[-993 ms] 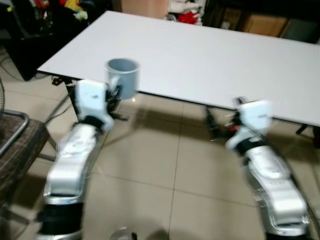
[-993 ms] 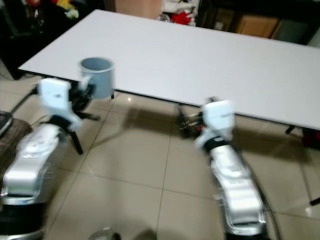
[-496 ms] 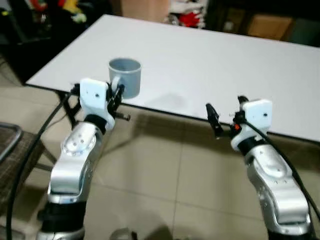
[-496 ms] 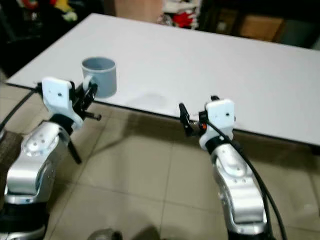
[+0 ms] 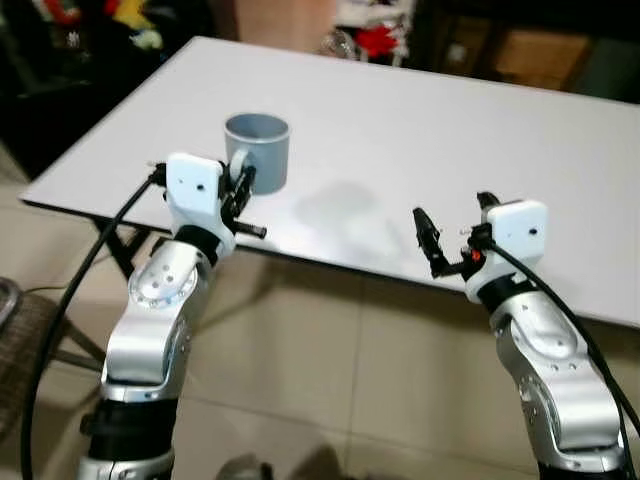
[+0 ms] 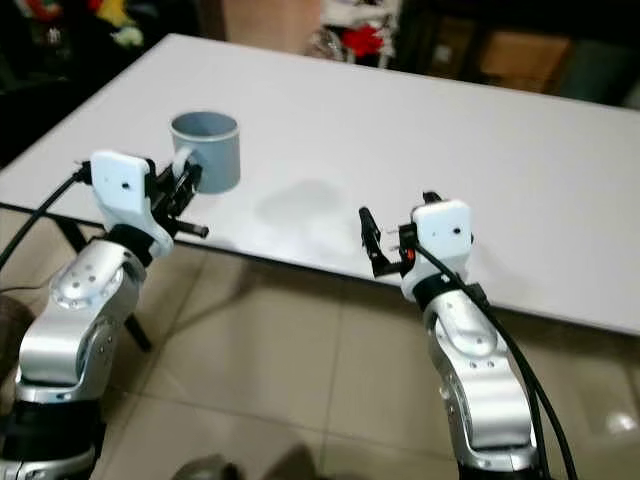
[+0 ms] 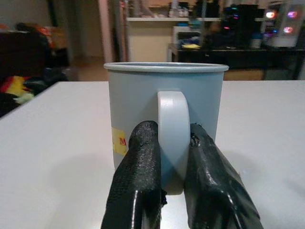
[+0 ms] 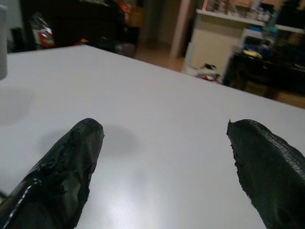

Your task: Setting the table

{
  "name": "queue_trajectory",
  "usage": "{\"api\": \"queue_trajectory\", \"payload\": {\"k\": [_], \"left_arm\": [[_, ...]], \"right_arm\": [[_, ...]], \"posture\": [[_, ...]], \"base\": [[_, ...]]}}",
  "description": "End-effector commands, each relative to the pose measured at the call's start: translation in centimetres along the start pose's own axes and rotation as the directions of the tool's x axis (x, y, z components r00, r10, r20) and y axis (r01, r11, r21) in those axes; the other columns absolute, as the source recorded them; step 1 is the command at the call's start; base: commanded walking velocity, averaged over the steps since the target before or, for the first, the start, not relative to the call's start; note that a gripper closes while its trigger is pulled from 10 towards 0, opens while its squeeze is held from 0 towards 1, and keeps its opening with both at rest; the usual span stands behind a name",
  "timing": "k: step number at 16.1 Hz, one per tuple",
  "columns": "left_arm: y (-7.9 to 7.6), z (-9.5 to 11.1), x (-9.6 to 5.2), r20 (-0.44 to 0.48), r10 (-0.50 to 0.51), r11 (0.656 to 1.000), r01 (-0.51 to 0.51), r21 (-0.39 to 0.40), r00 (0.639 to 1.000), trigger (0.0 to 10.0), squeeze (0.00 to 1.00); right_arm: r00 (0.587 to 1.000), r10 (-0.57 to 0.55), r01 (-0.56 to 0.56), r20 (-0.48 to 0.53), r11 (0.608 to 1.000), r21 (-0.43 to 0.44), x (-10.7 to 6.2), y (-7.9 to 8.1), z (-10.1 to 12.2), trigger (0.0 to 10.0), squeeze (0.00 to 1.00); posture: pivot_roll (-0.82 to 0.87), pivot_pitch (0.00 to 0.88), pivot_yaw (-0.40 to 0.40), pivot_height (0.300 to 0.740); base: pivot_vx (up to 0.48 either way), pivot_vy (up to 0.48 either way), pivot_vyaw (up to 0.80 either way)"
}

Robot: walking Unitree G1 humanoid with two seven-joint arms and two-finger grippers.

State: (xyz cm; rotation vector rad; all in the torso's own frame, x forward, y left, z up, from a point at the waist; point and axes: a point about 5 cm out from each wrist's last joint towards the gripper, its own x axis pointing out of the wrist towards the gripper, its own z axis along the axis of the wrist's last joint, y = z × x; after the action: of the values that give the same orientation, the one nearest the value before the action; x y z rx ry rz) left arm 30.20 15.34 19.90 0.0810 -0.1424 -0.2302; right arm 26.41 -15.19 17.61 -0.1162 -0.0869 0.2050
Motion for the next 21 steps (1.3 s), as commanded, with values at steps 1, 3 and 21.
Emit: {"api": "queue_trajectory", "payload": {"k": [1,3,21], "left_arm": [[0.50,0.20,-0.18,0.007,0.013,1.000,-0.014,0.011,1.000,10.0,0.00],[0.44,0.20,-0.18,0.008,0.012,1.000,-0.012,0.010,1.000,10.0,0.00],[0.06,-0.11,-0.11,-0.010,-0.016,1.000,0.016,0.022,1.000,10.0,0.00]], "right_arm": [[1.000,0.019,-0.019,0.008,1.000,-0.004,0.00,0.53,0.37,10.0,0.00],[1.000,0.019,-0.019,0.008,1.000,-0.005,-0.04,0.55,0.42,10.0,0.00],[1.000,0.006,-0.006,-0.007,0.999,0.031,-0.36,0.79,0.49,10.0,0.00]], "posture": [[-0.02,0.110,-0.045,0.740],[-0.02,0.111,-0.046,0.740],[-0.02,0.106,-0.038,0.740]], "base": [[0.412,0.000,0.00],[0.412,0.000,0.00],[0.066,0.000,0.00]]}}
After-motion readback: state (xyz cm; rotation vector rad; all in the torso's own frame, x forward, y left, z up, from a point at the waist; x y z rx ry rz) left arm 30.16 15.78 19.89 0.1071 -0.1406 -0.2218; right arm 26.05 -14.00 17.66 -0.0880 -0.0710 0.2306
